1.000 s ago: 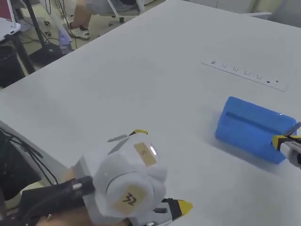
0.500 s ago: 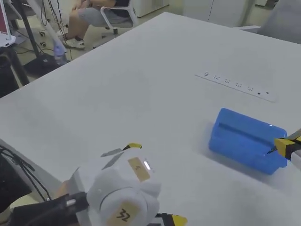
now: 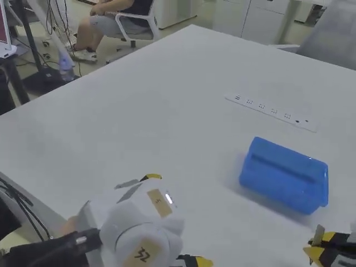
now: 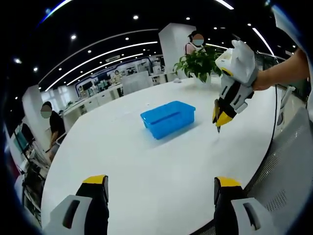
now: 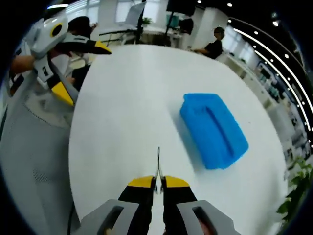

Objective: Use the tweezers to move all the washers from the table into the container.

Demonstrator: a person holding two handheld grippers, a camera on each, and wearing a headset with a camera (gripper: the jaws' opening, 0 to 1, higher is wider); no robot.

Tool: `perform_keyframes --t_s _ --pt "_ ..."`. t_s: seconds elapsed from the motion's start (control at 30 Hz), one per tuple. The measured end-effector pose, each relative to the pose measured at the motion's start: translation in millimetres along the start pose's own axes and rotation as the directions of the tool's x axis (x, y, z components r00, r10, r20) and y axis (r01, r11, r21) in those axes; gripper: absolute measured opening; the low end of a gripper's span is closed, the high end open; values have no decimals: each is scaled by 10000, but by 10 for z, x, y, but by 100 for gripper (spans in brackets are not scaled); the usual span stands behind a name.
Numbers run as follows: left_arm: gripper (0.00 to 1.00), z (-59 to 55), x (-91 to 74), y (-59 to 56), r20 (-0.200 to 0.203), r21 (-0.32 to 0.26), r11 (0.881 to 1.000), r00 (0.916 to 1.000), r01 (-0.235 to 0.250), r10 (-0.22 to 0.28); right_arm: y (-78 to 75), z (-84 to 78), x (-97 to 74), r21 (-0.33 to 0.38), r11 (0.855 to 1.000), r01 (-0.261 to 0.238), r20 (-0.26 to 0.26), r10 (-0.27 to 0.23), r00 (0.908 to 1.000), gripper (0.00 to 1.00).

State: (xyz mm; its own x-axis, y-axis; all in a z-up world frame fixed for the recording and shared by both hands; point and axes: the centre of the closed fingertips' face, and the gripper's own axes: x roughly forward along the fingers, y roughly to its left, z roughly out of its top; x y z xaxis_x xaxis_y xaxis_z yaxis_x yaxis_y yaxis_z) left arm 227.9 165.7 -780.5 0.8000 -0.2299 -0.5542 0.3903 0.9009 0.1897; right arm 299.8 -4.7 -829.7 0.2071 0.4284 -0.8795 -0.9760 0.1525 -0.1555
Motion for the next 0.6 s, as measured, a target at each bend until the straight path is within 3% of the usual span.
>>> perform_keyframes --t_s 0.03,0.07,0.2,0.33,0.6 --pt "91 3 -1 1 18 -8 10000 10000 -5 5 47 12 50 -157 9995 -260 -191 257 9995 3" --pt "91 7 -2 8 44 -8 10000 10000 -39 39 61 93 94 -259 9993 -279 -8 279 9996 2" --pt "91 13 -6 23 88 -46 9999 9999 -101 102 119 144 268 -463 9952 -860 -596 832 9948 3" --pt "91 15 -8 32 125 -58 9999 9998 -120 121 186 167 457 -1200 9860 -1157 -785 1068 9912 3" --pt "91 13 -12 13 94 27 10000 9999 -50 50 277 211 515 -2327 9607 -1510 -1230 1250 9845 3"
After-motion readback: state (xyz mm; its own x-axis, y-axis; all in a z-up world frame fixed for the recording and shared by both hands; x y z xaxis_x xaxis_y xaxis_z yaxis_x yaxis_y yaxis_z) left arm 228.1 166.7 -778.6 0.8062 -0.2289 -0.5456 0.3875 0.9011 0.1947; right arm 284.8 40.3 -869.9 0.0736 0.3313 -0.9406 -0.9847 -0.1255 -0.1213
